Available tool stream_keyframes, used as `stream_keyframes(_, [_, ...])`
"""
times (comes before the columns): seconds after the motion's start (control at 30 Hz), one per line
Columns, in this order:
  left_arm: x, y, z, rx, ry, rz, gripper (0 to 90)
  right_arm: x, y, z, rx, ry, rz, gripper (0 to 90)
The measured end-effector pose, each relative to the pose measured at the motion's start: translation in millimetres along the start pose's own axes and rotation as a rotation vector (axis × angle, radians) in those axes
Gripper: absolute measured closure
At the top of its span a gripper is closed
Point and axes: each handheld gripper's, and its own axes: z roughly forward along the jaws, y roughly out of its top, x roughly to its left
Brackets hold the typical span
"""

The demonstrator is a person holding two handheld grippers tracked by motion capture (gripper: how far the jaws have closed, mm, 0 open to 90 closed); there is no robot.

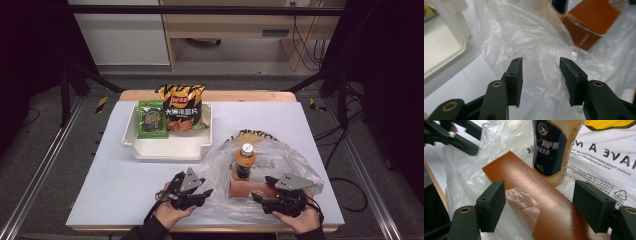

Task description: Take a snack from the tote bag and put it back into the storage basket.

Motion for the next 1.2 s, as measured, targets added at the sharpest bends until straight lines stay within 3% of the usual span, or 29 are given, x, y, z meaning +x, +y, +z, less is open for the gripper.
stream_keyframes(0.17, [1.7,12.0,-22.2,-0.083,0.002,-0.015,52.6,-2.0,6.0,-8.8,-0.056,-0.008,0.035,36.6])
stream_keyframes(0.33, [1.9,34.1,-35.2,-0.158,0.003,-0.004,52.7,-5.5,8.4,-13.3,-0.110,-0.029,0.074,52.7])
stream_keyframes(0.4, [1.8,41.2,-38.1,-0.173,0.006,-0.001,52.7,-7.0,7.4,-12.0,-0.100,-0.038,0.091,60.4])
stream_keyframes(0.57, [1.3,52.8,-43.0,-0.202,0.002,0.001,53.4,-6.5,2.6,-10.1,-0.046,-0.011,0.114,75.3])
stream_keyframes(0.77, [-0.8,64.0,-42.3,-0.224,0.003,-0.004,54.4,1.0,-4.1,-8.4,0.011,0.026,0.121,82.4])
stream_keyframes(0.8, [-1.9,67.3,-40.3,-0.226,0.001,0.002,55.0,1.7,-5.4,-8.0,0.000,0.029,0.124,82.4])
stream_keyframes(0.87, [-3.6,74.2,-32.1,-0.214,-0.008,0.016,57.5,2.9,-6.2,-8.7,0.000,0.038,0.129,82.3])
stream_keyframes(0.97, [-3.4,79.0,-10.8,-0.156,-0.026,0.033,61.4,5.7,-8.1,-10.0,-0.007,0.048,0.119,81.2])
stream_keyframes(1.13, [-2.3,54.3,18.5,-0.032,-0.043,0.051,65.5,7.9,-13.0,-15.9,-0.009,0.065,0.118,79.5])
stream_keyframes(1.2, [-1.9,40.7,24.7,-0.001,-0.047,0.048,65.8,7.9,-17.0,-16.5,0.023,0.061,0.115,79.3])
